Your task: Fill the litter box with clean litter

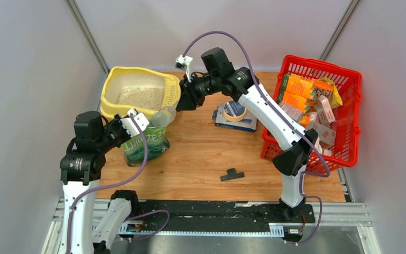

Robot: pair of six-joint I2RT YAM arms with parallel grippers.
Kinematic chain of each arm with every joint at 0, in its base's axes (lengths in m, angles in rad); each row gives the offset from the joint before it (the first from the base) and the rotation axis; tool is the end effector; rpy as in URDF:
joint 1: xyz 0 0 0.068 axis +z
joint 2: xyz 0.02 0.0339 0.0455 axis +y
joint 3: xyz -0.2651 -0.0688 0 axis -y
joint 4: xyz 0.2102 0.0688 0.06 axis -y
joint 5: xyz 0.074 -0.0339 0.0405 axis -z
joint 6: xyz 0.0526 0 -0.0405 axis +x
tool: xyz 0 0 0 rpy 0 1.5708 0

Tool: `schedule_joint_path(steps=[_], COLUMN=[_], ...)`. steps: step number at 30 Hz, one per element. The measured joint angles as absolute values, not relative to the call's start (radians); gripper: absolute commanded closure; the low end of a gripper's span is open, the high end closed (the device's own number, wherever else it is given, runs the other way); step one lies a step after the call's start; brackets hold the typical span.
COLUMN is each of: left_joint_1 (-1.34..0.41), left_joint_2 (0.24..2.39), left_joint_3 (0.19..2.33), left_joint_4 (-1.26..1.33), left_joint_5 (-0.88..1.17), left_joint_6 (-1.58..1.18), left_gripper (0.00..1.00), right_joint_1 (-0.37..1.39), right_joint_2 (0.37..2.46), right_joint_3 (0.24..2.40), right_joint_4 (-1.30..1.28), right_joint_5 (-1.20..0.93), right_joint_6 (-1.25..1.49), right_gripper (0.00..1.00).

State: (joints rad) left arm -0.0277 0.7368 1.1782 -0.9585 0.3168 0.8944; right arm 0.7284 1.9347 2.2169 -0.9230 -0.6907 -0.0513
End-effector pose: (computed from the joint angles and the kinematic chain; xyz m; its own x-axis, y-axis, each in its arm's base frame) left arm 0.0954 -0.0190 0.3744 -0.0777 0.7435 -0.6642 0.5713 0.5792 0.5815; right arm 0.2697 0.2855 0.4089 -0.3997 -0.4095 -0.8201 -0.9159 0.2145 0.3393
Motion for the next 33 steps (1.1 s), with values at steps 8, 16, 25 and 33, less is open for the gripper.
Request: schedule_joint_path(steps=[8,16,25,33], left_joint_1=[-0.027,-0.027,-0.027,-0.033], left_joint_2=[0.711,0.711,0.705,0.677], left_joint_3=[1.157,1.132,1.132,1.122], left_joint_4=[-0.923,-0.855,-0.852,-0.859], left_joint_5=[0.316,0.324,0.358,0.390], left_joint_6=[0.760,0.585,0.529,0.509], left_gripper=[1.00,1.00,1.00,1.00], right_joint_1=[0.811,0.849,0.876,0.909], right_joint_2=[2.000,2.137,2.230,2.273], right_joint_3=[2.363,2.401,2.413,2.397], right_joint_4=[-1.035,-1.003,-0.986,-0.967], right_joint_5=[-0.547,-0.424,-0.335,-0.318], right_joint_6=[-0.166,0.026,0.238,0.333], right_gripper=[1.00,1.00,1.00,1.00])
